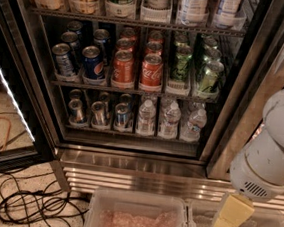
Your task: Pick water bottle from bottom shelf of fridge
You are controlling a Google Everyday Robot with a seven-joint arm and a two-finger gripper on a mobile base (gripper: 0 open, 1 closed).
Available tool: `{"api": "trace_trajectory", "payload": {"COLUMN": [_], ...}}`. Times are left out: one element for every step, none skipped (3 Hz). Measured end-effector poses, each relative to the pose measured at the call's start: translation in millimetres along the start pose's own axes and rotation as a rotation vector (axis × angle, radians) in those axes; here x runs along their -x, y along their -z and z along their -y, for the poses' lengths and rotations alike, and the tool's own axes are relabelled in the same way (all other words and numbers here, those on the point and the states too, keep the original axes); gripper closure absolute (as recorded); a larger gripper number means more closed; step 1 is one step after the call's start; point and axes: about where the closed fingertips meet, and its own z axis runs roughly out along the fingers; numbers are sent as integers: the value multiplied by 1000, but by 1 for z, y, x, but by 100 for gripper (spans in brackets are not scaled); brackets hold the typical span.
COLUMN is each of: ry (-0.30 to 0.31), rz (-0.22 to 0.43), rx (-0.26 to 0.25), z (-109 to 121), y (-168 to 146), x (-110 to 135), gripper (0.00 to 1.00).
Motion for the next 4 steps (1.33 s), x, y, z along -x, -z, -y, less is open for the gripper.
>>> {"api": "trace_trajectory", "payload": {"ry": [-14,-130,-370,-556], "rz": [23,73,160,197], "rx": [21,75,98,108], "z": [-10,-25,-19,-10], "y": [-7,-48,-92,-121], "x": [5,16,26,33], "gripper": [0,0,0,0]}}
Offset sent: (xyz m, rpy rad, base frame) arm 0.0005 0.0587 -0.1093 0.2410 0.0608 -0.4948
